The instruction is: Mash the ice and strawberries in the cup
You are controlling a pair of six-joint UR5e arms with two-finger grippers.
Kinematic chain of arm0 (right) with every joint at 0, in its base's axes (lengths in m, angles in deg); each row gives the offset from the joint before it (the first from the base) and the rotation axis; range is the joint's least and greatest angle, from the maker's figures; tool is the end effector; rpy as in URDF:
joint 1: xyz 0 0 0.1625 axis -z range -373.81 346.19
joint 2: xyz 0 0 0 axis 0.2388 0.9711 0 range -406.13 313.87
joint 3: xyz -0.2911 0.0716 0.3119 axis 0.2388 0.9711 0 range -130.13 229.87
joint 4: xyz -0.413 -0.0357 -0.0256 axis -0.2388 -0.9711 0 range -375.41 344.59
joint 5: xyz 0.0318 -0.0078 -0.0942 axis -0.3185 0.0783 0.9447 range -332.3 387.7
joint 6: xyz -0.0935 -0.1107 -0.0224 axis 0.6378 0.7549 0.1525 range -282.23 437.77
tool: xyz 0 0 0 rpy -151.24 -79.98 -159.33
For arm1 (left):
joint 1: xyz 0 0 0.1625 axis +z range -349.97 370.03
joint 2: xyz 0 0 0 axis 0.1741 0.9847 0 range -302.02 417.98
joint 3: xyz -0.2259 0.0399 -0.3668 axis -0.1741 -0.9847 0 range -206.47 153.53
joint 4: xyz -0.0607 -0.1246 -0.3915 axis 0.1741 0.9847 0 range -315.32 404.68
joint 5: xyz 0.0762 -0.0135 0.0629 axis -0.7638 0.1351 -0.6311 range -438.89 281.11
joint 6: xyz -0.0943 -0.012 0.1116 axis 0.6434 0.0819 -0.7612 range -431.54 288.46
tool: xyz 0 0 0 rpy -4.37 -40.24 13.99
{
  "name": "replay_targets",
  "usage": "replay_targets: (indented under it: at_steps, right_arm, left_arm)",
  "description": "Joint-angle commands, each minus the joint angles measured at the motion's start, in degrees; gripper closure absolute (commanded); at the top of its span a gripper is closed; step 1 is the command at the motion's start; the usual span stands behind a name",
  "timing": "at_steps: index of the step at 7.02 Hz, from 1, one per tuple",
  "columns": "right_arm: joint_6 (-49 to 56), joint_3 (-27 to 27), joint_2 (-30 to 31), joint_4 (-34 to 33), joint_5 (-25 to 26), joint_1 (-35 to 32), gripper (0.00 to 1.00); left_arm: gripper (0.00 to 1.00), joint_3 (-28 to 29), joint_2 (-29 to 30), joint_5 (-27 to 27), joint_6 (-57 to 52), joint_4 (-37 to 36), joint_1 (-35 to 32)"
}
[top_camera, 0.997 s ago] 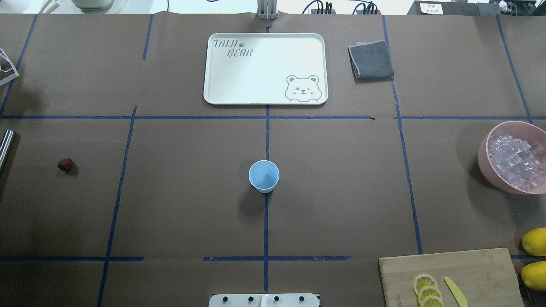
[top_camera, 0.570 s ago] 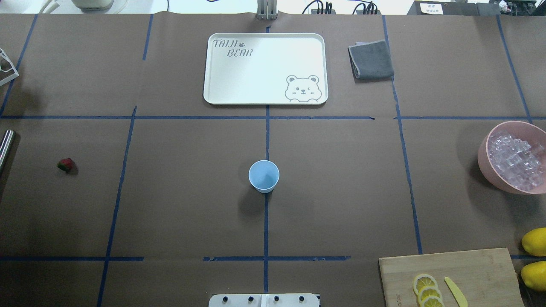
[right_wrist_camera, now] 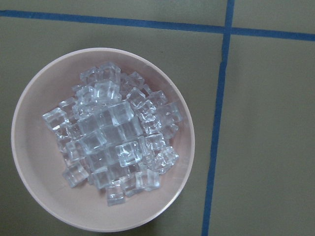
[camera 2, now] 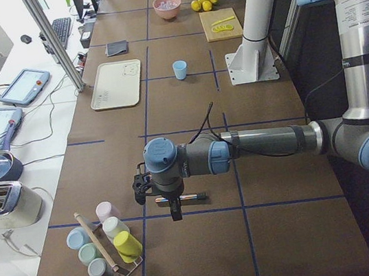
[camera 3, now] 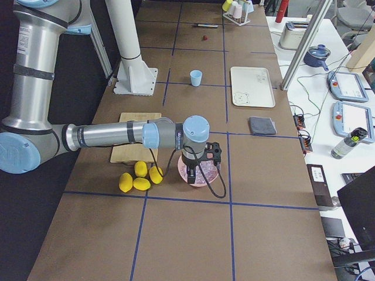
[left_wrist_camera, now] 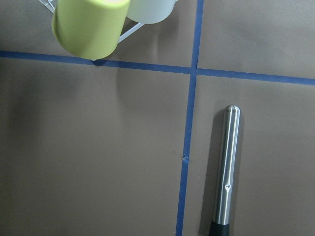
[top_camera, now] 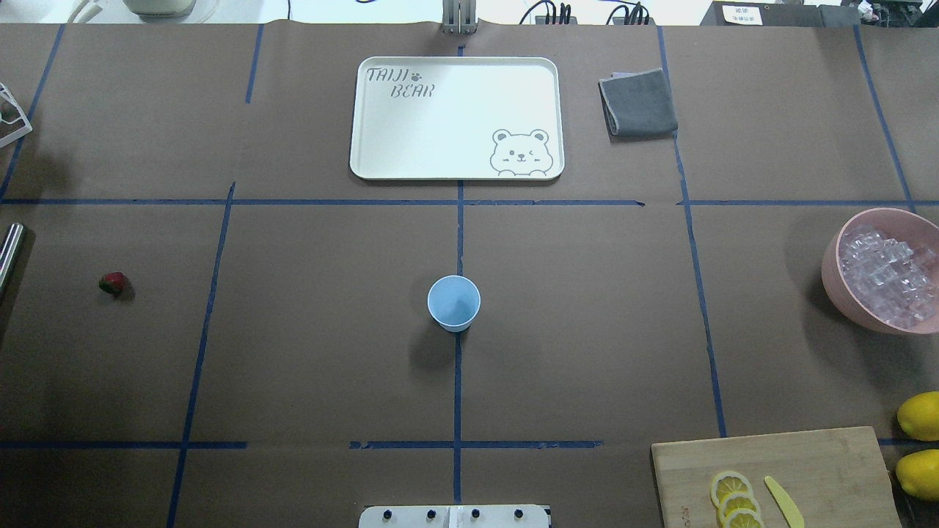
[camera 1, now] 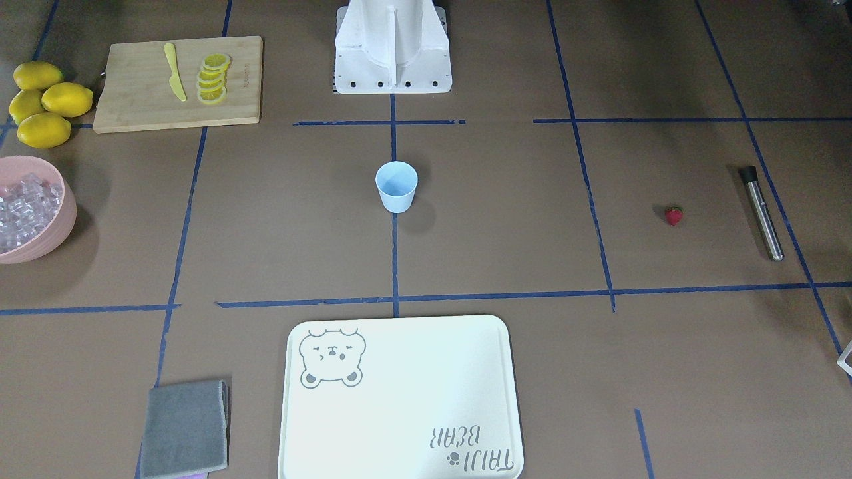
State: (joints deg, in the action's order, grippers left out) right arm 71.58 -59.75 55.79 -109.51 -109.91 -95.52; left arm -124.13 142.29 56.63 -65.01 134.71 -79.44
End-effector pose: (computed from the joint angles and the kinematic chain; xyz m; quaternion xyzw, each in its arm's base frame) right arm -0.0339 -0.4056 0.6255 -0.0224 -0.4038 -0.0295 0.9141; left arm -0.0245 -0.4538 0.6786 -0.0078 0.3871 -0.0415 0.9211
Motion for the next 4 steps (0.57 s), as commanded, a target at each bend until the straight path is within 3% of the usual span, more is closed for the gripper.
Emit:
replay_targets:
  at_steps: [1,2,4]
  right_arm:
    - [-21.11,-1.65,-0.41,5.37,-0.65,7.92,0.04]
    - [-30.98,-1.57,-0.41,10.11,0.05,10.40,0.05]
    - [-42.63,-1.13,-0.50,11.65,3.90,12.35,0.05]
  left_arm:
    - [0.00,-0.25,-0.02,0.00,-0.11,0.07,0.00]
    - [0.00,-0.33,-0.02,0.00,-0.11,0.07,0.00]
    - [0.00,-0.34,-0.02,0.00,-0.11,0.07,0.00]
